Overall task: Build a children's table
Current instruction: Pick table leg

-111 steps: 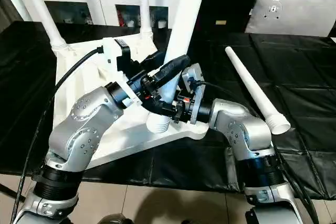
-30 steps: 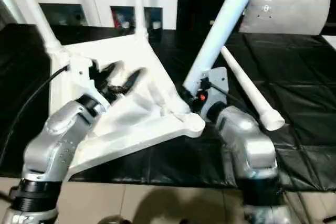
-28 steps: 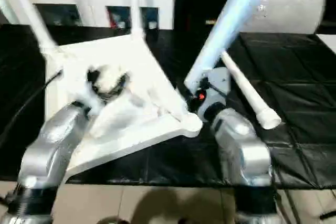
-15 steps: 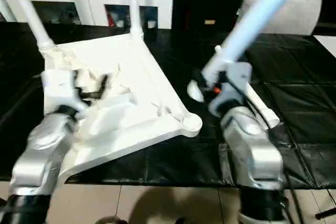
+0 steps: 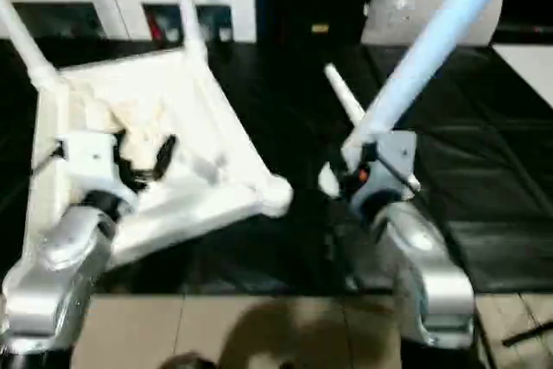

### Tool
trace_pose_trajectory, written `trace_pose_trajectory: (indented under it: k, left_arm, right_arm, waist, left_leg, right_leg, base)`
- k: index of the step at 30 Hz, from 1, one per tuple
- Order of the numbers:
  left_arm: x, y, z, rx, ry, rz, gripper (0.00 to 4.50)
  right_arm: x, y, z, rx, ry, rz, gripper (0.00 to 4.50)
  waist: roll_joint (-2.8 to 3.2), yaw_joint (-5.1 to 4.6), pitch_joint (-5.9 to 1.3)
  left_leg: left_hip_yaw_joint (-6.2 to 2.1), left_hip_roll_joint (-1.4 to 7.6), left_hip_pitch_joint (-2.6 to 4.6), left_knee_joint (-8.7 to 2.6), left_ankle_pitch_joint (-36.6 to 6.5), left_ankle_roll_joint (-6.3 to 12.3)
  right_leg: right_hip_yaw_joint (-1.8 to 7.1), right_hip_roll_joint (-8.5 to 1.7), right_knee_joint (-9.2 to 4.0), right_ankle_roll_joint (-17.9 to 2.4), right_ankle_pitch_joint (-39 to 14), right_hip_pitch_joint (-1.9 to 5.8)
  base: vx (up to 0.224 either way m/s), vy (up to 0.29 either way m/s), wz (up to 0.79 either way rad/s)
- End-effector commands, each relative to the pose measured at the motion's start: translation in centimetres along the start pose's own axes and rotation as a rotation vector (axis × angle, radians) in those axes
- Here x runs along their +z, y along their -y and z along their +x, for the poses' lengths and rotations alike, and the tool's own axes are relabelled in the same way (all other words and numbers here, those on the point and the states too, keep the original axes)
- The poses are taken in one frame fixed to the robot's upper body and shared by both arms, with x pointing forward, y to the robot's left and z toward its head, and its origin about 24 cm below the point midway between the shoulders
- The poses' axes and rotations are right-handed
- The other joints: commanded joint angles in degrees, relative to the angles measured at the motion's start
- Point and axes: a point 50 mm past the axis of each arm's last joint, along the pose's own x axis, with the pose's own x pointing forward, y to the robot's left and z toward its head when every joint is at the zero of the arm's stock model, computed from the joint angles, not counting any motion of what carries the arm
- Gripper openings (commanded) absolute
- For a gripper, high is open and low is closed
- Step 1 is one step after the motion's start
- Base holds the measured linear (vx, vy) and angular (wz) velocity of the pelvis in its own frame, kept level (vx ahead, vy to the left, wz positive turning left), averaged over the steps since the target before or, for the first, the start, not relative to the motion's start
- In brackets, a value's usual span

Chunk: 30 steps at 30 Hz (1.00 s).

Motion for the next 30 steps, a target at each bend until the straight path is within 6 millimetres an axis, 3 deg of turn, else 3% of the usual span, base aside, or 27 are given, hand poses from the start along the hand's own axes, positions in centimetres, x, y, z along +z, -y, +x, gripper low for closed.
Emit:
trace_pose_trajectory:
  k: [1,2,4,5,6,7,8,9,10,11,12,13,14,15,16,17,18,19,20,21,22,23,25,27,28,29,30]
  left_arm:
    - [0.1,-0.3,-0.4,0.013,-0.007,-0.010,4.15]
    - [0.1,-0.3,-0.4,0.013,-0.004,-0.016,4.15]
    - [0.2,-0.3,-0.5,0.011,-0.005,-0.013,4.15]
    - [0.2,-0.3,-0.6,0.008,-0.002,-0.007,4.15]
    - [0.3,-0.3,-0.6,0.004,0.001,-0.001,4.15]
    - [0.4,-0.3,-0.6,0.006,0.003,0.003,4.15]
    - [0.4,-0.2,-0.5,0.007,0.005,0.004,4.15]
    - [0.5,-0.2,-0.5,0.007,0.005,0.003,4.15]
    - [0.5,-0.2,-0.5,0.004,0.007,0.001,4.15]
    - [0.4,0.3,-0.4,-0.037,-0.001,-0.033,4.15]
    - [0.4,0.3,-0.4,-0.037,-0.001,-0.033,4.15]
    - [0.3,0.4,-0.6,-0.042,0.003,-0.021,4.15]
    - [0.4,0.5,-0.6,-0.043,0.007,-0.017,4.15]
    - [0.5,0.6,-0.6,-0.040,0.008,-0.011,4.15]
    - [0.5,0.6,-0.6,-0.037,0.009,-0.007,4.15]
    - [0.5,0.6,-0.5,-0.035,0.009,-0.004,4.15]
    - [0.5,0.6,-0.5,-0.038,0.005,-0.004,4.15]
    - [0.4,0.6,-0.4,-0.040,0.000,-0.005,4.15]
    - [0.4,0.6,-0.4,-0.040,-0.002,-0.006,4.15]
    - [0.3,0.6,-0.4,-0.041,-0.002,-0.006,4.15]
    - [0.3,0.9,-0.6,-0.054,-0.004,-0.005,4.15]
    - [0.3,0.9,-0.6,-0.054,-0.004,-0.005,4.15]
    - [0.0,1.5,-0.5,-0.103,-0.016,0.005,4.15]
    - [-0.2,1.7,-0.5,-0.127,-0.022,0.010,4.15]
    - [-0.2,1.8,-0.5,-0.132,-0.024,0.012,4.15]
    - [-0.2,1.8,-0.5,-0.132,-0.024,0.012,4.15]
    - [-0.2,2.0,-0.6,-0.140,-0.018,0.017,4.15]
  right_arm:
    - [1.1,-0.5,0.0,0.023,0.066,0.036,1.89]
    - [1.1,-0.4,0.0,0.019,0.069,0.045,1.89]
    - [0.9,-0.4,-0.1,0.019,0.067,0.041,1.89]
    - [0.7,-0.2,-0.1,0.019,0.061,0.033,1.89]
    - [0.4,-0.1,-0.2,0.018,0.056,0.027,1.89]
    - [0.3,-0.1,-0.2,0.020,0.054,0.020,1.89]
    - [0.2,-0.2,-0.2,0.025,0.054,0.017,1.89]
    - [0.2,-0.2,-0.1,0.029,0.055,0.017,1.89]
    - [0.2,-0.4,0.0,0.036,0.055,0.016,1.89]
    - [0.1,-0.8,0.3,0.054,0.042,-0.004,1.89]
    - [0.1,-0.8,0.3,0.055,0.042,-0.004,1.89]
    - [-0.1,-1.0,0.3,0.073,0.034,-0.007,1.89]
    - [-0.1,-1.1,0.2,0.077,0.036,-0.012,1.89]
    - [0.1,-1.1,0.2,0.090,0.044,-0.021,1.89]
    - [0.1,-1.1,0.3,0.098,0.044,-0.024,1.89]
    - [0.1,-1.1,0.3,0.102,0.042,-0.025,1.89]
    - [0.0,-1.1,0.4,0.112,0.041,-0.045,1.89]
    - [-0.1,-1.0,0.5,0.128,0.033,-0.079,1.89]
    - [-0.1,-1.0,0.5,0.131,0.031,-0.086,1.89]
    - [-0.2,-1.0,0.5,0.133,0.030,-0.090,1.89]
    - [-0.2,-0.8,0.4,0.148,0.021,-0.093,1.89]
    - [-0.2,-0.8,0.4,0.148,0.021,-0.093,1.89]
    - [-0.4,-0.8,0.7,0.165,0.010,-0.106,1.89]
    - [-0.4,-0.8,0.8,0.177,0.004,-0.125,1.89]
    - [-0.5,-0.8,0.8,0.181,0.004,-0.131,1.89]
    - [-0.5,-0.8,0.8,0.181,0.004,-0.131,1.89]
    - [-0.5,-0.8,0.6,0.187,0.003,-0.130,1.89]
  waist:
    - [-0.02,-0.08,-2.28]
    - [0.29,-0.25,-1.61]
    - [0.71,-0.93,-0.68]
    - [1.01,-1.11,-0.80]
    - [1.05,-0.84,-0.70]
    - [0.75,0.02,0.07]
    - [0.13,0.71,0.13]
    - [-1.82,0.54,-0.19]
    - [-2.42,0.79,0.38]
    - [-2.47,1.24,-0.24]
    - [-1.75,2.48,-1.23]
    - [-1.05,2.76,-1.96]
    - [-1.76,2.65,-2.26]
    - [-2.07,2.96,-2.43]
    - [-2.82,4.24,-1.96]
    - [-2.67,4.85,-0.95]
    - [-2.64,5.06,-0.82]
    - [-0.68,3.57,-1.34]
    - [-0.36,2.91,-1.20]
    - [0.46,1.91,-1.36]
    - [1.13,-0.05,-2.41]
    - [1.63,-0.50,-2.53]
    - [1.15,-1.03,-2.02]
    - [-0.16,-1.36,-1.32]
    - [-0.78,-1.30,-1.13]
    - [-1.03,-1.38,-1.09]
    - [-1.39,-1.62,-1.43]
  left_leg:
    - [-1.89,5.29,0.96,-4.26,-11.2,4.26]
    - [-1.57,5.57,2.16,-4.45,-15.7,2.73]
    - [-1.78,6.38,3.47,-4.98,-23.9,0.40]
    - [-3.10,8.39,2.79,-6.53,-29.7,-0.58]
    - [-3.79,9.88,2.33,-8.02,-33.2,-1.03]
    - [-4.08,11.17,0.40,-11.58,-41.2,-3.00]
    - [-3.12,9.57,0.86,-10.37,-40.7,-3.91]
    - [-1.69,5.93,2.87,-6.64,-34.0,-4.32]
    - [0.50,-0.21,5.30,2.90,-12.4,-1.68]
    - [-0.65,0.04,-0.05,1.22,-3.7,0.60]
    - [-1.35,1.26,-0.84,-0.85,-1.8,1.04]
    - [1.09,2.24,3.71,-2.56,-5.2,-1.29]
    - [2.03,2.31,3.36,-2.94,-6.4,-1.57]
    - [2.58,1.55,2.84,-2.30,-7.4,-1.16]
    - [2.23,0.63,2.60,1.90,-11.1,-0.11]
    - [-1.50,1.24,0.24,4.34,-9.1,0.42]
    - [-3.85,1.93,-1.97,4.18,-6.2,1.62]
    - [-3.93,1.78,0.03,-0.71,-3.8,1.18]
    - [-3.52,2.34,1.00,-2.66,-5.9,1.72]
    - [-3.99,4.08,2.45,-4.10,-10.9,0.62]
    - [-5.50,5.90,2.58,-5.52,-16.0,-0.78]
    - [-6.06,6.33,1.86,-6.38,-19.5,-2.98]
    - [-5.17,5.09,1.56,-6.56,-24.7,-4.98]
    - [-3.88,3.68,1.61,-6.28,-29.8,-5.07]
    - [-2.99,3.08,2.03,-5.73,-31.0,-4.50]
    - [-2.58,2.91,2.27,-5.38,-30.3,-4.00]
    - [-2.39,2.93,2.19,-5.19,-29.2,-3.69]
  right_leg:
    - [3.67,-8.01,-8.05,8.3,-25.4,3.13]
    - [3.01,-8.30,-9.21,6.8,-31.3,2.41]
    - [1.26,-8.33,-10.24,5.6,-36.1,2.38]
    - [1.45,-8.20,-7.86,4.9,-32.5,3.72]
    - [2.35,-8.00,-5.68,4.0,-29.5,4.15]
    - [5.95,-8.28,2.13,1.7,-22.1,4.98]
    - [7.49,-8.81,0.57,1.6,-27.0,4.02]
    - [8.40,-10.02,-5.06,3.7,-39.9,1.47]
    - [8.31,-12.62,-11.55,6.8,-60.6,-2.00]
    - [8.47,-13.20,-9.20,7.8,-55.2,3.96]
    - [8.65,-13.04,-8.06,7.1,-47.6,5.39]
    - [10.60,-6.42,-7.58,8.0,-37.0,1.12]
    - [11.84,-4.97,-5.25,3.9,-25.2,1.63]
    - [13.51,-5.56,-5.04,1.5,-22.6,2.28]
    - [19.20,-9.31,-7.48,-2.6,-29.6,3.11]
    - [21.87,-13.10,-8.41,-6.4,-37.5,4.33]
    - [18.99,-15.04,-7.10,-8.4,-35.9,5.17]
    - [13.06,-8.27,-6.43,-9.6,-31.0,1.90]
    - [11.32,-5.62,-5.71,-8.4,-29.1,0.54]
    - [9.91,-3.14,-4.21,-7.5,-25.1,-0.91]
    - [8.05,-2.98,-1.45,-6.7,-12.9,0.05]
    - [6.91,-3.61,-0.49,-5.3,-4.3,0.85]
    - [6.48,-5.05,-1.46,-4.6,-2.3,1.05]
    - [7.32,-6.81,-3.74,-4.1,-11.0,1.02]
    - [7.71,-7.69,-4.96,-3.0,-21.1,0.50]
    - [7.98,-8.29,-5.73,-2.0,-28.2,0.10]
    - [8.07,-8.41,-5.89,-1.8,-29.6,0.22]
  base:
    - [-0.074,-0.030,0.05]
    - [-0.062,-0.009,0.05]
    - [-0.060,0.000,0.05]
    - [0.000,0.000,0.00]
    - [0.000,0.000,0.00]
    - [-0.071,-0.005,0.04]
    - [-0.059,-0.037,0.10]
    - [-0.059,-0.037,0.10]
    - [0.000,0.000,0.00]
    - [0.095,0.034,-0.17]
    - [0.095,0.034,-0.17]
    - [0.059,0.045,-0.31]
    - [-0.005,0.043,-0.40]
    - [-0.005,0.043,-0.40]
    - [-0.012,0.094,-0.42]
    - [-0.016,0.157,-0.36]
    - [-0.016,0.157,-0.36]
    - [-0.017,0.185,-0.23]
    - [-0.035,0.198,0.08]
    - [-0.035,0.198,0.08]
    - [-0.042,0.219,0.10]
    - [-0.053,0.199,0.00]
    - [-0.051,0.177,0.01]
    - [-0.038,0.102,0.04]
    - [-0.031,0.054,0.08]
    - [0.000,0.000,0.00]
    - [0.000,0.000,0.00]
